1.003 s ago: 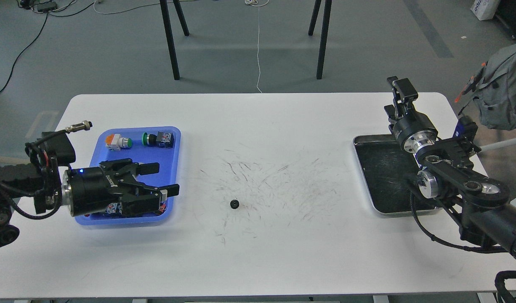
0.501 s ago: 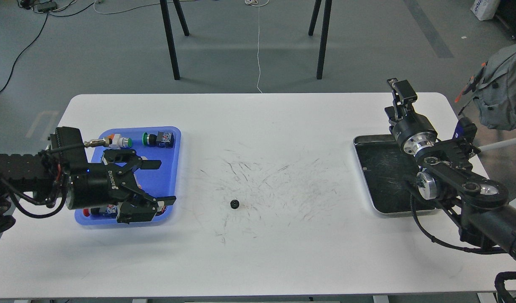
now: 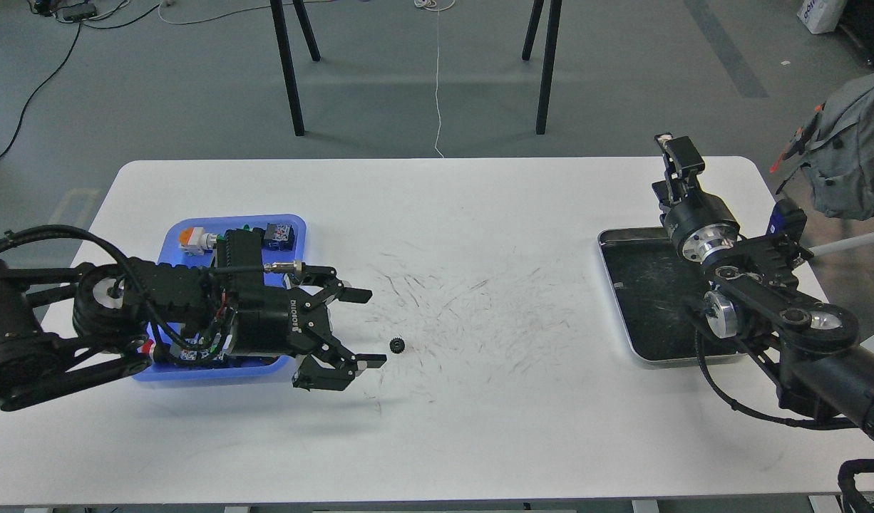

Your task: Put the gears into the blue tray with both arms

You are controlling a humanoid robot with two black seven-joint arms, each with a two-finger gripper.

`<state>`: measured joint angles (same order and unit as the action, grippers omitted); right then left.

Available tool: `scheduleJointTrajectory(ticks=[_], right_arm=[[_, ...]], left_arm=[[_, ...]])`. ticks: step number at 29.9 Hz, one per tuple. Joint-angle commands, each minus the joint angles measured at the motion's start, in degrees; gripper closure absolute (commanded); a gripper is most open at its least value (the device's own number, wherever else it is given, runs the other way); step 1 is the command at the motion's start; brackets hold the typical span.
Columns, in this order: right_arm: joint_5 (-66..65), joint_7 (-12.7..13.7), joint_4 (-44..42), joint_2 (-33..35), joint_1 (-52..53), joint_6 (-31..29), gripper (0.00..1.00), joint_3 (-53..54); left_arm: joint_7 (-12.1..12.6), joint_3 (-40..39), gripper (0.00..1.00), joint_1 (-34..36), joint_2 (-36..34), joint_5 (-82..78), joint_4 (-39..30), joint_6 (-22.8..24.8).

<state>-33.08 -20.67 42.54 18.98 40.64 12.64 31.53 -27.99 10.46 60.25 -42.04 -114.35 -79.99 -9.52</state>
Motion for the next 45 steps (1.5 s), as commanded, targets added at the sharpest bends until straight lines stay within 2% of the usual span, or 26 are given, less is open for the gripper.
scheduleJointTrajectory(ticks=[1,7,15,28,35,38,45], right_arm=[[0.0,-0.1,0.1,0.0,0.0,0.6,0.08,0.2],[0.0,0.0,0.1,0.0,-0.1,1.2,0.08,-0.2],[0.0,-0.1,0.1,0.0,-0.3,1.2,0.08,-0.4],[0.0,-0.1,0.1,-0.4,-0.2,1.2,0.08,-0.3],[0.2,-0.2,0.2,-0.4,0.0,1.2,0.08,0.7],[0.8,-1.4,0.3,-0.4,-0.3,1.1,0.08,3.3],[0.8,-6.7,2.5,-0.4,-2.5,0.6,0.07,8.0]], left_arm=[[0.0,0.4,0.08,0.2,5.5,-0.1,6.5,-0.8],[0.0,3.1,0.11,0.0,12.4,-0.2,12.3,-1.4],[0.0,4.7,0.17,-0.5,17.0,-0.2,18.9,-3.3],[0.0,4.6,0.19,-4.9,17.4,0.0,23.7,-4.7],[0.0,4.5,0.21,-6.2,17.6,0.1,24.0,-5.4],[0.0,4.4,0.22,-6.3,17.6,0.1,24.0,-5.5],[0.0,4.3,0.22,-6.3,18.1,0.2,24.2,-5.5]])
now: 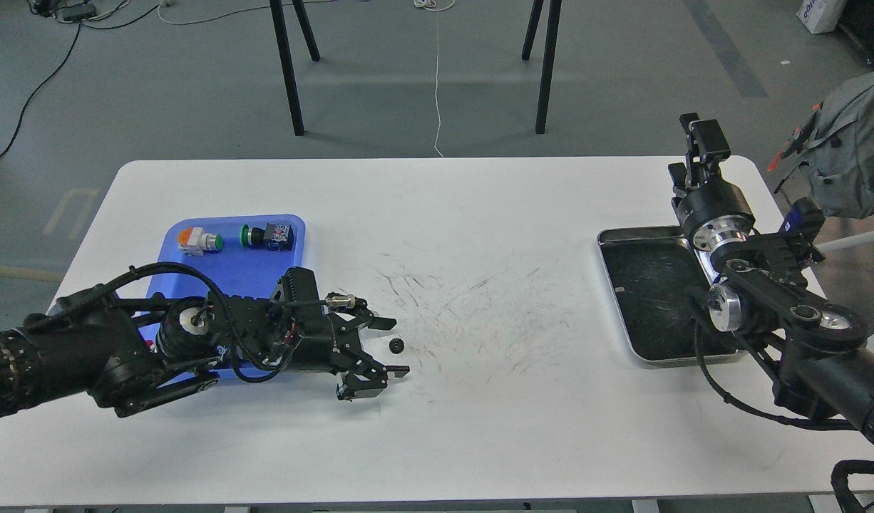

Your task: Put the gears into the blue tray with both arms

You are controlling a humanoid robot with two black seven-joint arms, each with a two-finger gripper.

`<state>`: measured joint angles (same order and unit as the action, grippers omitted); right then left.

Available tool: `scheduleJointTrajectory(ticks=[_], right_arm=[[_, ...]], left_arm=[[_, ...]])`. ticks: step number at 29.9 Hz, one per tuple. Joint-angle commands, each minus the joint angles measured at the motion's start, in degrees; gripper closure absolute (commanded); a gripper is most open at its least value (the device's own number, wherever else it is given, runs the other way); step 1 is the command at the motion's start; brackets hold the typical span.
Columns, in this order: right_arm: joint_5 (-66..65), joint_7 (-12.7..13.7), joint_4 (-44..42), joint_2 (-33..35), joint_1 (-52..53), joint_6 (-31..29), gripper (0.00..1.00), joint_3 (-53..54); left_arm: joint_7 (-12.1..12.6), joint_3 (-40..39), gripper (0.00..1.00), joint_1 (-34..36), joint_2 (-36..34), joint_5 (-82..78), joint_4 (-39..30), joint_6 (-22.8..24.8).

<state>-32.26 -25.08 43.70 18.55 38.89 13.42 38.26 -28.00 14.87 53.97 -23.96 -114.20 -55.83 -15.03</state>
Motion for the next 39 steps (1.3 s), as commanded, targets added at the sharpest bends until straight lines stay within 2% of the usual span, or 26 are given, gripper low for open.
scheduleJointTrajectory(ticks=[1,12,20,39], right_arm=[[0.0,-2.9,1.6,0.0,-0.9,-0.1,0.07,1.2],[-0.1,-2.9,1.6,0.1,-1.1,-0.2,0.07,0.6],[-0.1,-2.9,1.6,0.1,-1.4,-0.2,0.07,0.5],[-0.1,-2.9,1.6,0.1,-2.2,-0.2,0.06,0.2]], left_arm=[[0.0,-0.4,0.22,0.0,0.0,0.1,0.0,0.0],[0.0,-0.5,0.26,0.1,0.8,0.1,0.8,0.0],[0.0,-0.1,0.29,-0.4,3.6,0.1,4.0,0.0],[0.0,-0.3,0.50,-0.6,2.8,0.2,4.1,-0.5]])
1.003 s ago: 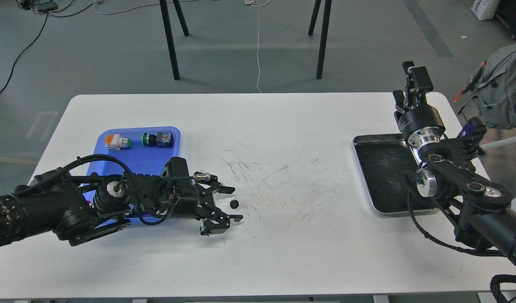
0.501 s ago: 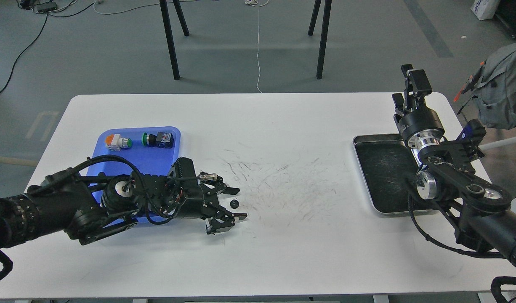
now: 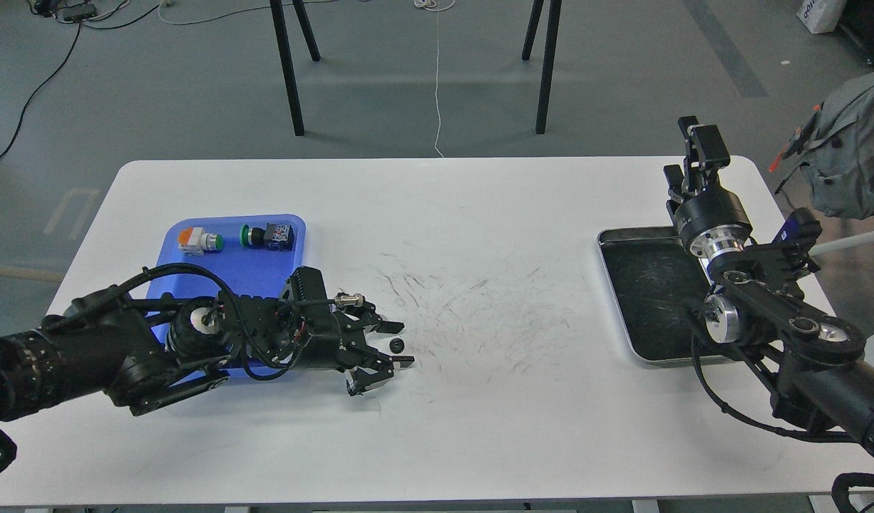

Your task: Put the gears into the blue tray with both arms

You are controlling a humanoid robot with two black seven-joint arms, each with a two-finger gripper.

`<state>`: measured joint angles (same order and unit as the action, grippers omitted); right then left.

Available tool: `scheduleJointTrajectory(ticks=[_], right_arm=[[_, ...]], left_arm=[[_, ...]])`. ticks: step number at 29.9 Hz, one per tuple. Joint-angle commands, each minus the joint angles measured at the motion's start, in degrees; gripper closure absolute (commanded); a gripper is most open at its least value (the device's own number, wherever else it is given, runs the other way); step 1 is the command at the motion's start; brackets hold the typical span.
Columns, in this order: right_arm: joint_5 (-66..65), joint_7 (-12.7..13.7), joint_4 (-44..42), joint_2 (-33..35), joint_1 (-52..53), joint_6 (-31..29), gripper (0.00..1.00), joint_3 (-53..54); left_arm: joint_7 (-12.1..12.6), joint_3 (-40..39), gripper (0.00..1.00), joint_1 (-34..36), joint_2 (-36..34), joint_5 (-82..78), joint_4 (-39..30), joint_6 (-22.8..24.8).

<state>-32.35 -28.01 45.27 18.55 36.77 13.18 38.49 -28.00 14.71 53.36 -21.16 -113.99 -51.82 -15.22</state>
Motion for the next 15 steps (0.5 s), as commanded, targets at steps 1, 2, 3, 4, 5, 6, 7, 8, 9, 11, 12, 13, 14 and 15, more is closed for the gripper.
scheduleJointTrajectory(ticks=[1,2,3,4,5,6,7,8,9,11,12,13,14,15], right_arm=[[-0.1,0.0,0.1,0.1,0.0,0.0,0.06,0.0],[-0.1,0.0,0.1,0.1,0.0,0.0,0.06,0.0],[0.0,0.0,0.1,0.1,0.0,0.0,0.06,0.0],[-0.1,0.0,0.1,0.1,0.0,0.0,0.06,0.0],[-0.1,0.0,0.1,0.1,0.0,0.0,0.06,0.0],[-0.1,0.0,0.1,0.1,0.0,0.0,0.06,0.0],[-0.1,0.0,0.1,0.1,0.0,0.0,0.06,-0.1],[-0.1,0.0,0.1,0.1,0.0,0.0,0.06,-0.1],[0.0,0.0,0.1,0.1,0.0,0.0,0.06,-0.1],[-0.1,0.0,0.1,0.1,0.0,0.0,0.06,-0.1],[-0.1,0.0,0.1,0.1,0.0,0.0,0.06,-0.1],[-0.1,0.0,0.1,0.1,0.0,0.0,0.06,-0.1],[-0.1,0.0,0.1,0.1,0.0,0.0,0.06,-0.1],[-0.1,0.0,0.1,0.1,0.0,0.0,0.06,-0.1]], left_arm=[[0.0,-0.1,0.51,0.0,0.0,0.0,0.1,-0.3],[0.0,-0.1,0.51,-0.1,0.0,0.0,0.2,-0.4],[0.0,-0.1,0.52,-0.1,0.1,0.0,0.4,-0.4],[0.0,-0.1,0.54,-0.1,0.2,0.0,0.7,-0.6],[0.0,-0.1,0.55,-0.3,0.2,0.0,1.1,-0.8],[0.0,-0.3,0.55,-0.5,0.3,0.0,1.4,-0.9],[0.0,-0.4,0.56,-0.7,0.4,0.0,1.4,-1.1],[0.0,-0.4,0.56,-0.8,0.4,0.0,1.5,-1.1],[0.0,-0.4,0.57,-0.8,0.4,0.0,1.6,-1.1],[0.0,-0.4,0.59,-0.9,0.4,0.0,1.9,-1.1],[0.0,-0.4,0.59,-0.9,0.5,0.0,1.9,-1.1],[0.0,-0.4,0.60,-0.9,0.5,0.0,1.9,-1.1],[0.0,-0.4,0.60,-0.9,0.5,0.0,2.0,-1.1],[0.0,-0.4,0.60,-0.9,0.4,0.0,2.0,-1.1]])
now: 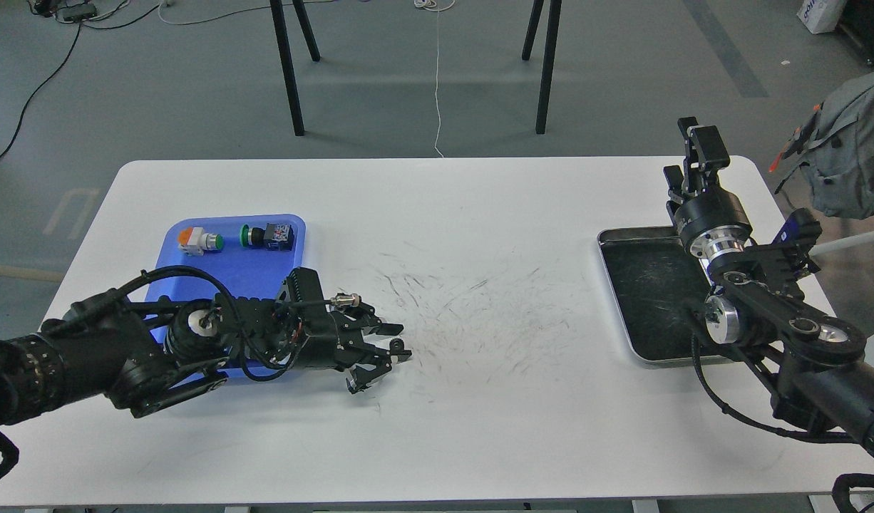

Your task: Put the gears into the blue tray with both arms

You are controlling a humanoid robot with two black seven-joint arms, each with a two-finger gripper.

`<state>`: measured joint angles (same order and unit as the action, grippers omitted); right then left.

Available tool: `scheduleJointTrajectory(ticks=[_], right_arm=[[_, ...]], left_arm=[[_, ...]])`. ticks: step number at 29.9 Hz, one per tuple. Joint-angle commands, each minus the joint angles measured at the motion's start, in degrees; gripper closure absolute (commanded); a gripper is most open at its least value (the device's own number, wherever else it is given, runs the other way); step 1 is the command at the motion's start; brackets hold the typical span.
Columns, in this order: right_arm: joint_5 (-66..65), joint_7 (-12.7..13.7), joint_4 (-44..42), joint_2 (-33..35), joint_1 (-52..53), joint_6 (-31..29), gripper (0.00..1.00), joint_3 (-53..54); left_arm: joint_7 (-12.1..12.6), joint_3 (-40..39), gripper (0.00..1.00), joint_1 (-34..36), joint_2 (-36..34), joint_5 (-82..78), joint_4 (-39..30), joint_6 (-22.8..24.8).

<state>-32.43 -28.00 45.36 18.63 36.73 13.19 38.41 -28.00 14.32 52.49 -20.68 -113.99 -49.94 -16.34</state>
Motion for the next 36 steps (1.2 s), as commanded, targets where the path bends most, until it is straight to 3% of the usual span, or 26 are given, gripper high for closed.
scheduleJointTrajectory(ticks=[1,36], right_arm=[[0.0,0.0,0.0,0.0,-0.1,0.0,0.06,0.0],[-0.2,0.0,-0.4,0.0,-0.2,0.3,0.06,-2.1]], left_arm=[[0.0,0.0,0.61,-0.1,-0.1,0.0,0.1,0.0],[0.0,-0.3,0.79,-0.6,-1.8,-0.1,-0.2,-3.0]])
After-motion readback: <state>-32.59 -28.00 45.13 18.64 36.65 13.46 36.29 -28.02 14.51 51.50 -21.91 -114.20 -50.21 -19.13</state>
